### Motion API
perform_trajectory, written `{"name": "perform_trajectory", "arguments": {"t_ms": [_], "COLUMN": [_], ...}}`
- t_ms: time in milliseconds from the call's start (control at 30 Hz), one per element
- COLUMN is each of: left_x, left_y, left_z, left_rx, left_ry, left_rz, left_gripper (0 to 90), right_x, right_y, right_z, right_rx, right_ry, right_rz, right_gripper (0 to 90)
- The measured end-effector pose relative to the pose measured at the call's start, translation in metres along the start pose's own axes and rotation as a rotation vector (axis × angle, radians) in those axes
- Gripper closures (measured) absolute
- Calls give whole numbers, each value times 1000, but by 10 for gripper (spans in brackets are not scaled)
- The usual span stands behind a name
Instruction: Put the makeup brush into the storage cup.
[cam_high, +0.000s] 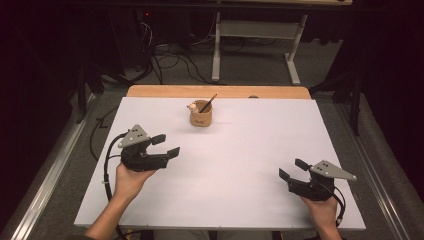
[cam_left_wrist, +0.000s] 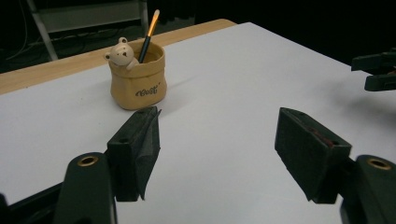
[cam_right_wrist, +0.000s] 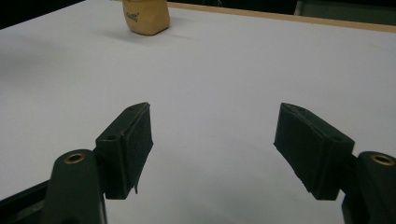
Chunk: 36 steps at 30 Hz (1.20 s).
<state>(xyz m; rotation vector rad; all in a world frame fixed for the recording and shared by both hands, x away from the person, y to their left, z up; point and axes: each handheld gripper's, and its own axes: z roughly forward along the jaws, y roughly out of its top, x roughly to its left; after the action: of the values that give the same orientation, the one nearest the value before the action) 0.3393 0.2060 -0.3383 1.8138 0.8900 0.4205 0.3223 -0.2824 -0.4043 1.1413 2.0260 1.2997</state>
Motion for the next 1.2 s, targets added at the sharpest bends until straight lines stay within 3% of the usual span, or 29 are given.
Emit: {"name": "perform_trajectory", "arguments": {"t_ms": [367, 1200], "left_x": [2, 6], "left_y": [-7, -31], "left_z": [-3, -7], "left_rx": [8, -19], "left_ry": [0, 49], "left_rz": [-20, -65], "left_gripper": [307, 281], "right_x": [0, 1], "right_y": [0, 0], "right_z": [0, 0], "right_rx": [-4, 0], "right_ry": [1, 1], "right_rz": [0, -2], "right_gripper": [293, 293]}}
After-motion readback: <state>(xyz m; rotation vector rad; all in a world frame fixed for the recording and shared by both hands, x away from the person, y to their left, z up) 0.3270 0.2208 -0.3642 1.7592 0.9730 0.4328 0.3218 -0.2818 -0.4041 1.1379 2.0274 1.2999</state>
